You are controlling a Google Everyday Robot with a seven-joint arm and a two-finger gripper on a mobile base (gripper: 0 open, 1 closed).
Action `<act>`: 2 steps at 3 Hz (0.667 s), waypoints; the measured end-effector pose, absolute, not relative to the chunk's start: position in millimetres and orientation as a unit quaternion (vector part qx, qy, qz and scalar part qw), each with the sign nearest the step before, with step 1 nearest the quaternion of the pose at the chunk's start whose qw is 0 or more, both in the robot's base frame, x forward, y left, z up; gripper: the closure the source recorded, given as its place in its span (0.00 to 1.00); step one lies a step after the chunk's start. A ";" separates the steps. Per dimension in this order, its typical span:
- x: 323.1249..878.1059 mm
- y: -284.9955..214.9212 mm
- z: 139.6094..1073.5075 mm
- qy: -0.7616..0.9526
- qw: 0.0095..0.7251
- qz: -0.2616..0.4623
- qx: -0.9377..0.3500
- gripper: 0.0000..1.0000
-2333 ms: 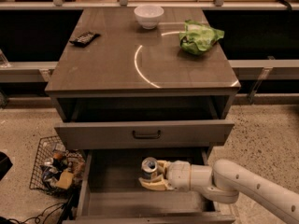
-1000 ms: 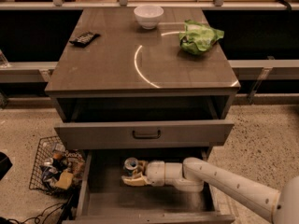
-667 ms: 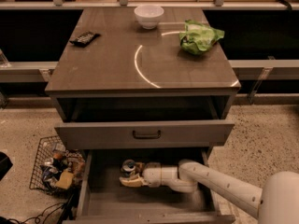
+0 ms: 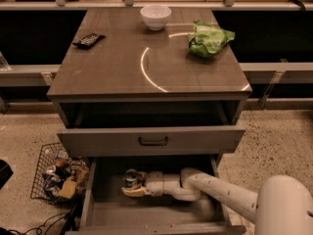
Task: Place redbull can into middle drawer
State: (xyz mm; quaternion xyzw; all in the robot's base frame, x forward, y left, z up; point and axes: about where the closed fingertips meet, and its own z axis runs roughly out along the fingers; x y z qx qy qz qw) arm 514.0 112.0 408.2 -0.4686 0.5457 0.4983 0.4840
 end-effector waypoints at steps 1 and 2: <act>515.6 119.3 395.6 0.547 0.481 0.501 -0.467 1.00; 515.6 119.4 400.7 0.547 0.481 0.501 -0.467 0.82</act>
Offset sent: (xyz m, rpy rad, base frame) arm 0.0015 0.0071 -0.0123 0.0001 0.0085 0.0022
